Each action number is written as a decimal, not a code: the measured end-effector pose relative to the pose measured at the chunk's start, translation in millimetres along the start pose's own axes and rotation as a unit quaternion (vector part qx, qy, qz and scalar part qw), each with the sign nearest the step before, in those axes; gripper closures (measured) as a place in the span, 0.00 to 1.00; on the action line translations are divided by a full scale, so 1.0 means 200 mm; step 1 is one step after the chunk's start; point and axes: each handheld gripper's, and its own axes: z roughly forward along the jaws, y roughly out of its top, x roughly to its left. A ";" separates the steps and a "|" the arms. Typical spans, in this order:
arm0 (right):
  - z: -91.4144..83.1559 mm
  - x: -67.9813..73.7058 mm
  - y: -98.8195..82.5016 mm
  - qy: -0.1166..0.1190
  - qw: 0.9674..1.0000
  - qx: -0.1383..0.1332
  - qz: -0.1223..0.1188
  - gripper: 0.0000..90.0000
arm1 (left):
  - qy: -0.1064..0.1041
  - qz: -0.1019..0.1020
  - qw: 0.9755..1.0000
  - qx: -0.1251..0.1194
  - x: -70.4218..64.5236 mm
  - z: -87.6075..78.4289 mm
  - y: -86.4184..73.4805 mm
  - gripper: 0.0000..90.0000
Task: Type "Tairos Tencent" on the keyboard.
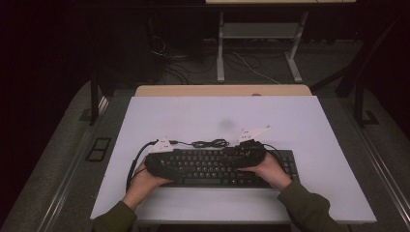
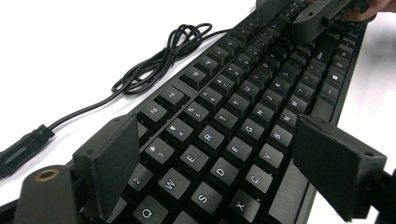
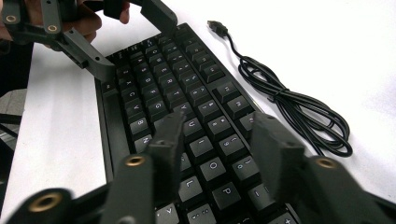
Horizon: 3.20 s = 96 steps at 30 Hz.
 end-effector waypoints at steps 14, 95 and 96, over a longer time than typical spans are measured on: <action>0.01 0.01 0.00 0.018 0.999 0.030 -0.018 0.99 | 0.001 0.003 1.000 0.001 0.00 0.00 0.00 0.16; 0.03 -0.01 -0.01 -0.031 1.000 0.000 0.007 0.34 | -0.015 0.007 1.000 0.005 0.01 -0.06 -0.02 0.49; 0.03 -0.01 -0.01 -0.031 1.000 0.000 0.007 0.33 | -0.018 0.010 1.000 0.009 0.02 -0.07 -0.02 0.52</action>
